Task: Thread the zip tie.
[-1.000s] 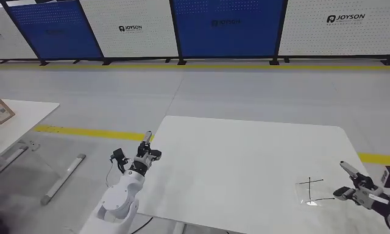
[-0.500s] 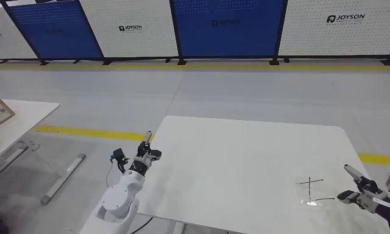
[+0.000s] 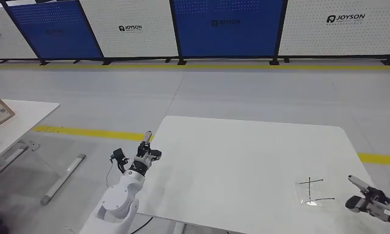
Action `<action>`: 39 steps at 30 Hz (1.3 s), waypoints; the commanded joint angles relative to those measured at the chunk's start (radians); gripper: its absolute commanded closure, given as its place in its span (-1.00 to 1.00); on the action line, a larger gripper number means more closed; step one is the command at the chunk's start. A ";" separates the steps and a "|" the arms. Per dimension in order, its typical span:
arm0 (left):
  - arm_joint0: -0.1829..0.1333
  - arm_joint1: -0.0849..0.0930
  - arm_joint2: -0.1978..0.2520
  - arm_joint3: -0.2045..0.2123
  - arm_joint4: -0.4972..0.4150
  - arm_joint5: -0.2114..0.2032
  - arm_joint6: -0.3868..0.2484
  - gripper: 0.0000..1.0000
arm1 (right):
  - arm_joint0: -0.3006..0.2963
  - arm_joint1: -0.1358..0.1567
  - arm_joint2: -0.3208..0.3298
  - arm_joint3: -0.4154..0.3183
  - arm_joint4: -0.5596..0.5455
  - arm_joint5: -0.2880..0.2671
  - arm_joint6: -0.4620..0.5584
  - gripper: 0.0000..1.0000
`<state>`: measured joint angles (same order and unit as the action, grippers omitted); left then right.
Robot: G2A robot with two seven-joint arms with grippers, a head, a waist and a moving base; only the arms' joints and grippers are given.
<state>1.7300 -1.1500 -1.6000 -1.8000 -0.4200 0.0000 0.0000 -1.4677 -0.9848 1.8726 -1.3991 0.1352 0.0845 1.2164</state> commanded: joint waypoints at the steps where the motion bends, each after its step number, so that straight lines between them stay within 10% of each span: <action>1: 0.000 0.000 0.000 0.000 0.000 0.000 0.000 -1.00 | 0.026 0.002 -0.031 0.017 -0.057 0.006 -0.041 -1.00; 24: 0.000 0.000 0.000 0.000 0.000 0.000 0.000 -1.00 | 0.047 0.001 -0.071 0.034 -0.080 0.008 -0.064 -1.00; 28: 0.000 0.000 0.000 0.000 0.000 0.000 0.000 -1.00 | 0.011 0.009 -0.053 0.017 -0.047 -0.143 0.039 -1.00; 39: 0.000 0.000 0.000 0.000 0.000 0.000 0.000 -1.00 | 0.025 0.020 -0.067 0.051 -0.062 -0.208 0.069 -1.00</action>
<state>1.7300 -1.1500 -1.6000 -1.8000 -0.4200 0.0000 0.0000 -1.4428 -0.9651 1.8051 -1.3475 0.0727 -0.1236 1.2843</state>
